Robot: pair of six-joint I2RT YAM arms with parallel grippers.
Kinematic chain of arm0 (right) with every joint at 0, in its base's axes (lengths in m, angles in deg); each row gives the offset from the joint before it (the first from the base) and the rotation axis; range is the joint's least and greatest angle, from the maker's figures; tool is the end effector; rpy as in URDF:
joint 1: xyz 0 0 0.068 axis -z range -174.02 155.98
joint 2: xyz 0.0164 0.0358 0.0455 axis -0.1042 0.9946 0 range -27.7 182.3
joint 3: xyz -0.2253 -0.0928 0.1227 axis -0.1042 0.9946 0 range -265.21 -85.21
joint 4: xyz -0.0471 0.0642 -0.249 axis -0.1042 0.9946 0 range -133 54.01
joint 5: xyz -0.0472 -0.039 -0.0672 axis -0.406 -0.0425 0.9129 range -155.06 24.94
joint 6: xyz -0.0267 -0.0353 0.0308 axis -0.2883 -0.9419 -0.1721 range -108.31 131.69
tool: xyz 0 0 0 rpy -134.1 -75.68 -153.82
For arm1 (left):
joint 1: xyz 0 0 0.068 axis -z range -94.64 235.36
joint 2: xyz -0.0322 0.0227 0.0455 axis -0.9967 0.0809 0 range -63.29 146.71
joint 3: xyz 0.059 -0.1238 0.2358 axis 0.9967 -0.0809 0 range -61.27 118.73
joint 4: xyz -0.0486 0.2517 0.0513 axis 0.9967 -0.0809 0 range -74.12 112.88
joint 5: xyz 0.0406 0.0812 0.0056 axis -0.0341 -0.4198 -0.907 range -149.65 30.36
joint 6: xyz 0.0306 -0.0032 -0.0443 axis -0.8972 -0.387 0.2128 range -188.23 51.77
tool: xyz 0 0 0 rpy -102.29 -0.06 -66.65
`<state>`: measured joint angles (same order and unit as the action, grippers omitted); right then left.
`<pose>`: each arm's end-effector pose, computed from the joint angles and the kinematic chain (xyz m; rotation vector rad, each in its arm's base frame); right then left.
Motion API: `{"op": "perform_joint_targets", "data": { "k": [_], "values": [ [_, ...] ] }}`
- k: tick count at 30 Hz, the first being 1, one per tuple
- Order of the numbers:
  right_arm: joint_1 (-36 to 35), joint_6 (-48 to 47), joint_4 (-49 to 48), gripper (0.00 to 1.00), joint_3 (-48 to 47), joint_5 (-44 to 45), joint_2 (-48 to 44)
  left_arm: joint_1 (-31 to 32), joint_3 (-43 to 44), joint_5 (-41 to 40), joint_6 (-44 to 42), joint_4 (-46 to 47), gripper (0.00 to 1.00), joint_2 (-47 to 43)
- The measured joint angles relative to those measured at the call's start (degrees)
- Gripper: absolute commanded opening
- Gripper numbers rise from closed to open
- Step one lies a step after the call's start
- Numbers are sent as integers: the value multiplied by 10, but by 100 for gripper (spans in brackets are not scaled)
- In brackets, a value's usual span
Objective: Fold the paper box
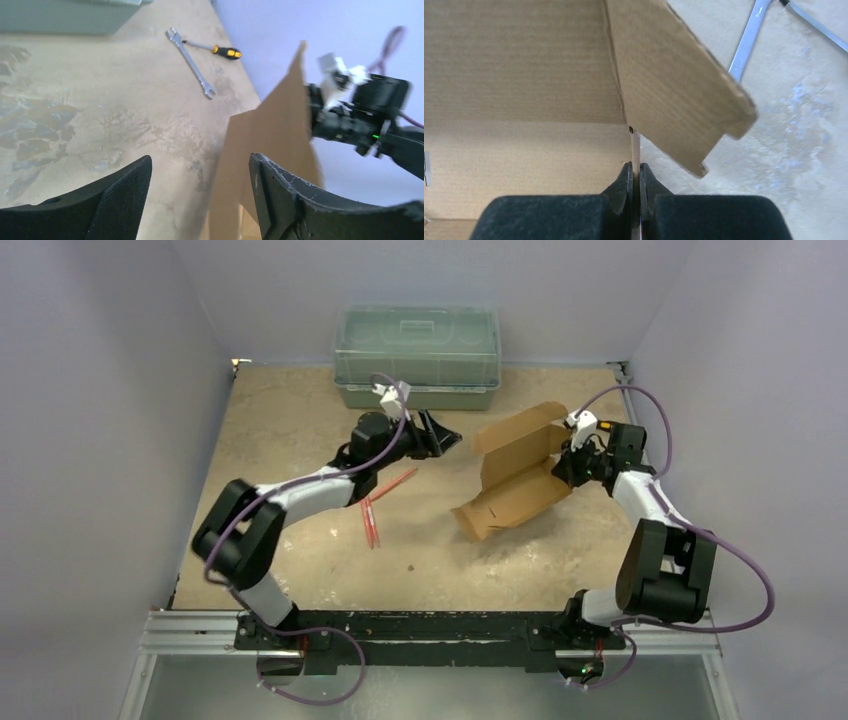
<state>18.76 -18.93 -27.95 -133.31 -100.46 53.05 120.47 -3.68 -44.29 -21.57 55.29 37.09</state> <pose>0.2831 -0.0431 0.2162 -0.6156 2.1532 0.3411 0.3175 -0.2348 0.2312 0.0214 1.9267 -1.2396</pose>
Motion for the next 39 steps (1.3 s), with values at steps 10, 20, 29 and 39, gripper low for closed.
{"op": "perform_joint_targets", "data": {
  "k": [10, 20, 29, 39],
  "values": [
    [-42, 168, -72, 23, 22, 18, 32, 65, -230, -92, 0, -18, 68, -187],
    [-43, 138, -49, 45, 27, -1, 13, 118, -323, -184, 51, -30, 53, -187],
    [-28, -276, 177, 83, 11, -188, -146, 118, -361, -215, 63, -16, 43, -216],
    [-92, -752, 501, 88, -54, -263, -30, 118, -369, -212, 68, 34, 39, -193]
  ]
}}
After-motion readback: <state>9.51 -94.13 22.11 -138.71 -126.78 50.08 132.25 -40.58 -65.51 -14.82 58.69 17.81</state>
